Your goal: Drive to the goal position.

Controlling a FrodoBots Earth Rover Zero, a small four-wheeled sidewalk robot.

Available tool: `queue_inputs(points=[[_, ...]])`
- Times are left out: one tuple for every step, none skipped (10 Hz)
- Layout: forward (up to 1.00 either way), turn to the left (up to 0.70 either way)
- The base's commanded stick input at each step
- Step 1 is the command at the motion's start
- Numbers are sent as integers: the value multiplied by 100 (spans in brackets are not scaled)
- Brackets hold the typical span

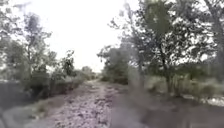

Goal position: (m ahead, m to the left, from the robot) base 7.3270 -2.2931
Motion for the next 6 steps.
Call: queue_inputs(points=[[59,1],[59,1],[59,1],[59,1],[59,1],[59,1]])
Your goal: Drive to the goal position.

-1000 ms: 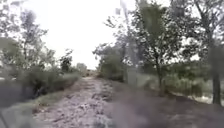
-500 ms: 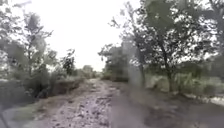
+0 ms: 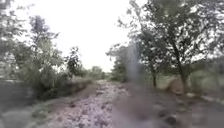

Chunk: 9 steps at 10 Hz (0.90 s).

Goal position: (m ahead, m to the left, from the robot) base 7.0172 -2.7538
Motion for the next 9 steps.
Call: queue_inputs(points=[[59,1],[59,1],[59,1],[59,1],[59,1],[59,1],[59,1],[59,1],[59,2]])
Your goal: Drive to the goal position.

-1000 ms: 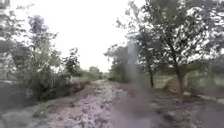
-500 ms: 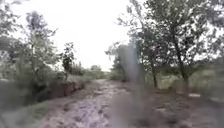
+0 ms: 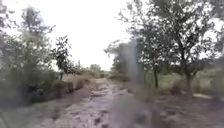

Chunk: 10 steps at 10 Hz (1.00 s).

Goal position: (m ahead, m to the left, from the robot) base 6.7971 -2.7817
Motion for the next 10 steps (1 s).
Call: queue_inputs(points=[[59,12],[59,15],[59,15],[59,15],[59,15],[59,9],[59,1],[59,1],[59,2],[59,11]])
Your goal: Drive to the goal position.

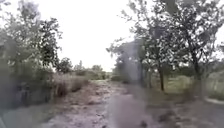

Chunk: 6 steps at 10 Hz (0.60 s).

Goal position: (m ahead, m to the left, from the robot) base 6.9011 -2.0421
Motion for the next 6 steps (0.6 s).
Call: queue_inputs(points=[[59,15],[59,15],[59,7],[59,1],[59,1],[59,1]])
